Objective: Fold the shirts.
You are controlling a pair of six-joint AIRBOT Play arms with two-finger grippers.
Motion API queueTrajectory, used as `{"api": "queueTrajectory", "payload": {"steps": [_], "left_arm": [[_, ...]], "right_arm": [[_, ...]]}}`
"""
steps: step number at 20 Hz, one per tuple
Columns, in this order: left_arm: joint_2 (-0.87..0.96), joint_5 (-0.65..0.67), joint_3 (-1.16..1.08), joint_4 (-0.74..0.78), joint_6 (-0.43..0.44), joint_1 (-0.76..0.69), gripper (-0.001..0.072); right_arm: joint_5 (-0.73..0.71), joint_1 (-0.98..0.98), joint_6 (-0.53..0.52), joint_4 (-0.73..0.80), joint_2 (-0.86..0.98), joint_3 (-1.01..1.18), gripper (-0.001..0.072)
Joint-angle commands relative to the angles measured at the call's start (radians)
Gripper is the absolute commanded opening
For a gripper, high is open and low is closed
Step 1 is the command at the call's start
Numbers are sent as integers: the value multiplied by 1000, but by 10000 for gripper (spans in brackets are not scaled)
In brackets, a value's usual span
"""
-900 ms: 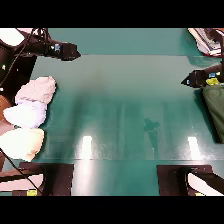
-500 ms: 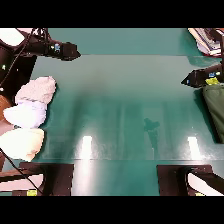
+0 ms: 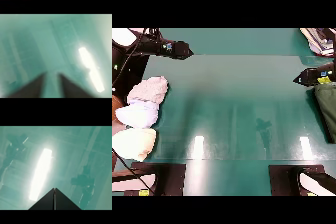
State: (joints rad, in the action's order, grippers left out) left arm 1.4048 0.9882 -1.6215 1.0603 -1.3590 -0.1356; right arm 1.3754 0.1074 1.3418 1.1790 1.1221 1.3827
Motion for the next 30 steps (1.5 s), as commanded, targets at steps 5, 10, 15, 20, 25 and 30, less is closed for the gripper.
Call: {"api": "queueTrajectory", "payload": {"steps": [5, 10, 15, 20, 25, 30], "left_arm": [[12, 135, 93, 549, -136, 139, 646], [12, -18, 369, 549, -183, 278, 646], [35, -70, 469, 557, -182, 296, 645], [36, -37, 469, 557, -187, 296, 197], [24, 24, 414, 552, -190, 296, 25], [-135, 135, 117, 536, -185, 278, 25]], "right_arm": [[-24, 1, 2, -1, 0, 1, 14], [-49, 1, 5, -1, 8, -1, 14], [-47, 10, 48, -2, 42, -2, 15], [-48, 11, 48, -32, 69, -3, 14], [-48, 11, 48, -34, 53, -4, 14], [-59, -24, 48, -34, -21, 92, 14]]}}
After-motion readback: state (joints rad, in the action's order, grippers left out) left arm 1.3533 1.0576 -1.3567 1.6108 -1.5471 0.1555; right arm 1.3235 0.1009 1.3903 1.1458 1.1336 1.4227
